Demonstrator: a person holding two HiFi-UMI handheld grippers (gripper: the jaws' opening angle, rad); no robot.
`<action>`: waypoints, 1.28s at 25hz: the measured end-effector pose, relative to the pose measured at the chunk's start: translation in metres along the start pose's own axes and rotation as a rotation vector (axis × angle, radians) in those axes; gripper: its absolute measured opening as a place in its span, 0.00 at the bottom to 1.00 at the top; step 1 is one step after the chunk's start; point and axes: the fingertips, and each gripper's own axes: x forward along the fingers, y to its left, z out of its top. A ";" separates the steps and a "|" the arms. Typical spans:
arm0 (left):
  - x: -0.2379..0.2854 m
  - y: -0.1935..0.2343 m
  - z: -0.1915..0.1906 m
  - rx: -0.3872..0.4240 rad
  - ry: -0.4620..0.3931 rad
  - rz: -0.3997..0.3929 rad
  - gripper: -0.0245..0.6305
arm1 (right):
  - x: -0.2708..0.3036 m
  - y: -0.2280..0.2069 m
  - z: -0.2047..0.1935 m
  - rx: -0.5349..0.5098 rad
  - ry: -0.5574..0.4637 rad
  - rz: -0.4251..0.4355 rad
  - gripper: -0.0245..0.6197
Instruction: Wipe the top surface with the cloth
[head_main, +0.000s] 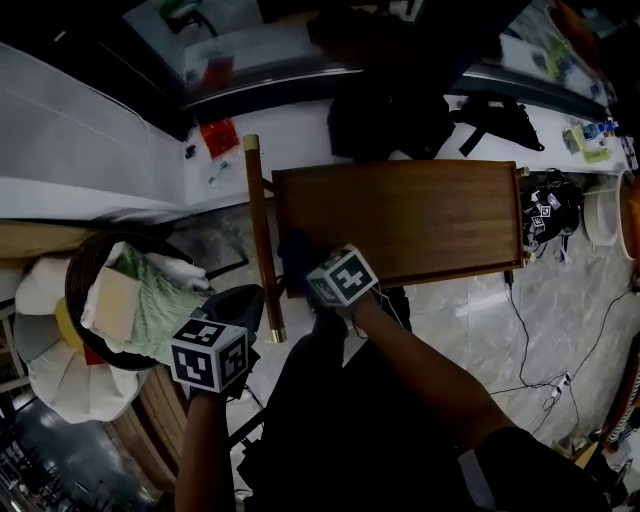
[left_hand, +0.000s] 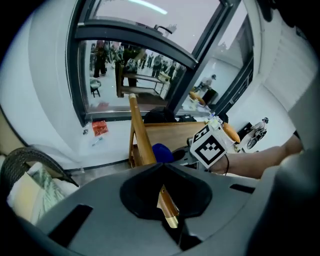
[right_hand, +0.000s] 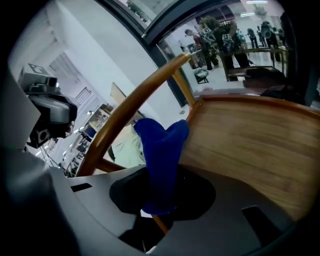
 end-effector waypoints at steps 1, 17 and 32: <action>-0.001 0.003 -0.004 -0.003 0.003 -0.002 0.05 | 0.009 0.002 -0.002 -0.007 0.016 -0.010 0.20; 0.016 -0.045 0.006 -0.006 -0.002 -0.081 0.05 | 0.005 -0.042 -0.038 -0.031 0.140 -0.081 0.20; 0.127 -0.204 0.073 0.086 0.012 -0.172 0.05 | -0.175 -0.210 -0.120 0.102 0.113 -0.197 0.20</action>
